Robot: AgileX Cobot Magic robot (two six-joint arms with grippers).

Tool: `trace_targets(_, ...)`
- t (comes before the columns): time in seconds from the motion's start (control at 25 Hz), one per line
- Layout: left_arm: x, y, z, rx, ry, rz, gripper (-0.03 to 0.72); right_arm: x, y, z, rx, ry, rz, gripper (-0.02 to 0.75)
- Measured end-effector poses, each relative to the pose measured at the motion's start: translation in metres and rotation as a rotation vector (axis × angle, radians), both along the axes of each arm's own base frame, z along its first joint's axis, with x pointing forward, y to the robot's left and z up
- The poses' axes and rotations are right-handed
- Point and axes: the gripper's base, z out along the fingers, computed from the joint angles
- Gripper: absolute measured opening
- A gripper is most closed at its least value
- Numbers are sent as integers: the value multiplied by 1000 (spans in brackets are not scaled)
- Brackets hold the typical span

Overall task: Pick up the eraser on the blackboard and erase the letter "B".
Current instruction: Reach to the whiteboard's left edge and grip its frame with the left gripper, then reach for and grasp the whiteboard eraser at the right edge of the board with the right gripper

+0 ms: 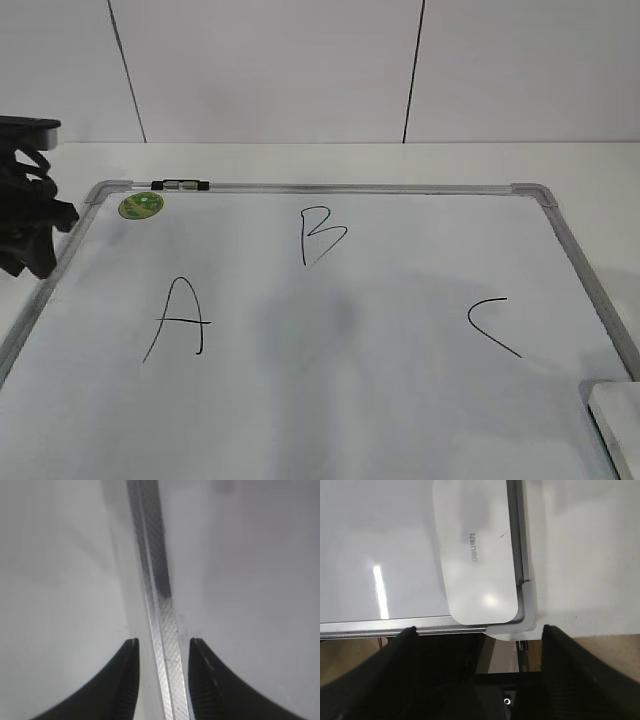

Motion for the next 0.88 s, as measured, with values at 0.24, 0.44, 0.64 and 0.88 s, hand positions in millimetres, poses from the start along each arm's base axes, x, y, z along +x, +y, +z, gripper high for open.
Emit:
trace_targets(0.24, 7, -1, -16, 13, -4, 0, 257, 0, 0, 0, 0, 0, 0, 584)
trace_targets(0.44, 11, -1, -27, 16, 1, 13, 257, 0, 0, 0, 0, 0, 0, 584)
trace_targets(0.64, 14, -1, -38, 19, 25, 22, 256, 0, 0, 0, 0, 0, 0, 584)
trace_targets(0.88, 15, -2, -37, 18, 23, 22, 223, 0, 0, 0, 0, 0, 0, 584)
